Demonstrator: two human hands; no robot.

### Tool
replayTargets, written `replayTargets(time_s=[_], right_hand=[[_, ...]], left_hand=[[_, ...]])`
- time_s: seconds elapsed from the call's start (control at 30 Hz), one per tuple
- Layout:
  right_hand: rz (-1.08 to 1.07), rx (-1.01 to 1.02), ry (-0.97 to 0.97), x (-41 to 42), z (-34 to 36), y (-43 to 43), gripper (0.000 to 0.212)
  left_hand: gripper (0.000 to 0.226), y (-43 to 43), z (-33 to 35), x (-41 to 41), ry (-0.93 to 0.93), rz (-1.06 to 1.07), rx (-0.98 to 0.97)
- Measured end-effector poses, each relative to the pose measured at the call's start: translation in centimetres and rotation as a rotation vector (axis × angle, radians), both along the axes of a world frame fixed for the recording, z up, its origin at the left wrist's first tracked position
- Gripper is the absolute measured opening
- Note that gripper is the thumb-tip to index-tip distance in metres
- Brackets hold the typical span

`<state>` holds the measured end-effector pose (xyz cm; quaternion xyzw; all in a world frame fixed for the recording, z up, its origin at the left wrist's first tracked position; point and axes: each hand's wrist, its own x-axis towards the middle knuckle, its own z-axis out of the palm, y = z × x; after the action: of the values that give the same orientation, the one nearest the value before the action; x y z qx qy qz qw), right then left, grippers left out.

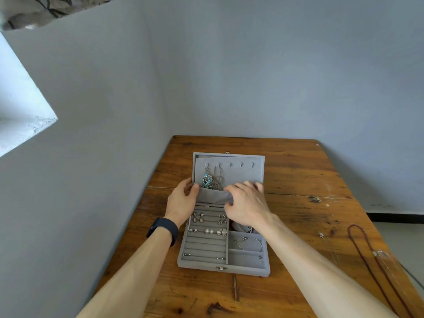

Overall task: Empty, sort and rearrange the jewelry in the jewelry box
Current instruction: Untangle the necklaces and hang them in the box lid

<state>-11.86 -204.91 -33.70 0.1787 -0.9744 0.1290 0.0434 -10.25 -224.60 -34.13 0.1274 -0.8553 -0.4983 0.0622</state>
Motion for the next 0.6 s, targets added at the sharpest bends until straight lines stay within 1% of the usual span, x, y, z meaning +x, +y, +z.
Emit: replayTargets(time_s=[0.1, 0.23, 0.33, 0.43, 0.53, 0.6], right_hand=[[-0.002, -0.034, 0.03, 0.2, -0.2, -0.4, 0.046], [-0.013, -0.092, 0.172, 1.6, -0.4, 0.2, 0.041], [-0.023, -0.171, 0.277, 4.0, -0.1, 1.2, 0.037], [-0.044, -0.213, 0.319, 7.6, 0.3, 2.6, 0.035], [-0.1, -0.246, 0.311, 12.1, 0.1, 4.7, 0.034], [-0.163, -0.283, 0.308, 15.7, -0.5, 6.4, 0.033]], left_hand=[[0.049, 0.1, -0.1, 0.1, 0.006, -0.018, -0.019], [0.054, 0.5, 0.2, 0.6, -0.006, -0.032, -0.045], [0.064, 1.3, 0.6, 2.3, 0.02, -0.012, -0.112], [0.069, 2.5, 1.0, 5.5, 0.134, -0.009, -0.24], [0.067, 4.4, 0.8, 9.8, 0.279, -0.096, -0.406], [0.067, 5.7, 0.0, 13.0, 0.338, -0.143, -0.52]])
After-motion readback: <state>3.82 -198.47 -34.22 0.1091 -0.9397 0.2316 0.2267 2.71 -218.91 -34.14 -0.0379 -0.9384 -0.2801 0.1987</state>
